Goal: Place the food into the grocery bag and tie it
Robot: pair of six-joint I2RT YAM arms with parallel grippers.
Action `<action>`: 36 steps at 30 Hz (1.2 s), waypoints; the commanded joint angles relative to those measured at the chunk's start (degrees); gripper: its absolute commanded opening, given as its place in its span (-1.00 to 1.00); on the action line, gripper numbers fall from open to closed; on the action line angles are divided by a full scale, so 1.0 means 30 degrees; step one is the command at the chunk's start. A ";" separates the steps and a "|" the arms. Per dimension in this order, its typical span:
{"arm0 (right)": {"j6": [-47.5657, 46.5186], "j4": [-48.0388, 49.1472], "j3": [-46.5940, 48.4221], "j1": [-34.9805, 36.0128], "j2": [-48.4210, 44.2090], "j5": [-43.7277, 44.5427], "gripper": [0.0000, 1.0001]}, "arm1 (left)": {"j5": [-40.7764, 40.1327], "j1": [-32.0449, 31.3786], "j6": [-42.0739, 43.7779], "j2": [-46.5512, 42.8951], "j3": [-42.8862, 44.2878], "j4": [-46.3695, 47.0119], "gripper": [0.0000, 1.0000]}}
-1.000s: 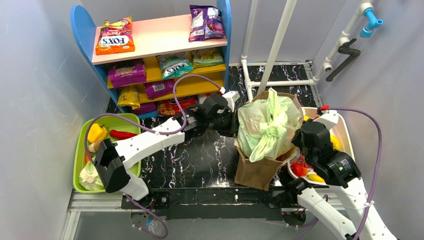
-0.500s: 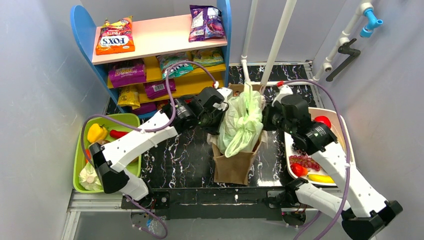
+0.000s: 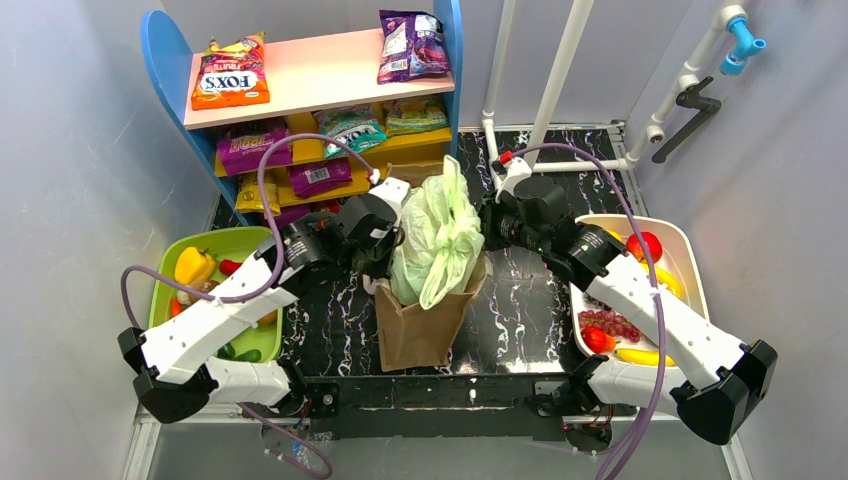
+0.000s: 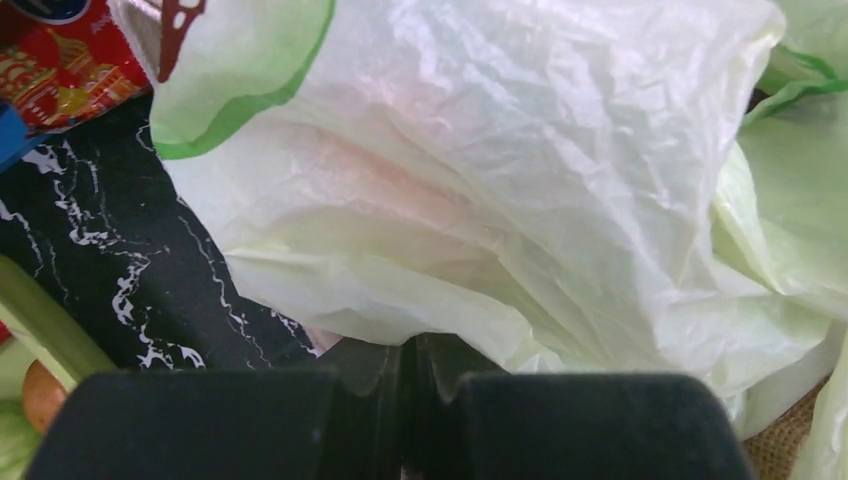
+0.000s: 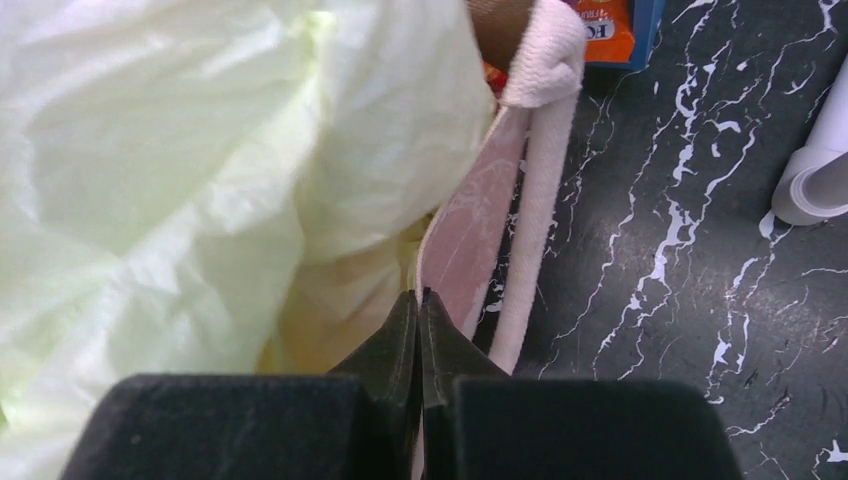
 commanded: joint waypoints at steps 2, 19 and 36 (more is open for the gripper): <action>-0.0654 0.3634 -0.0385 0.0124 -0.1012 0.0353 -0.97 | -0.2013 0.0045 -0.0193 -0.1428 -0.1951 0.2460 -0.90; -0.2453 0.0337 0.1900 0.0262 -0.1402 -0.2145 0.14 | -0.2356 0.0045 -0.1016 -0.2956 -0.0341 -0.0282 0.41; -0.3330 -0.2296 0.3198 0.0267 -0.3627 0.2430 0.38 | -0.5641 0.0810 0.2863 -0.2899 0.3421 -0.2236 0.92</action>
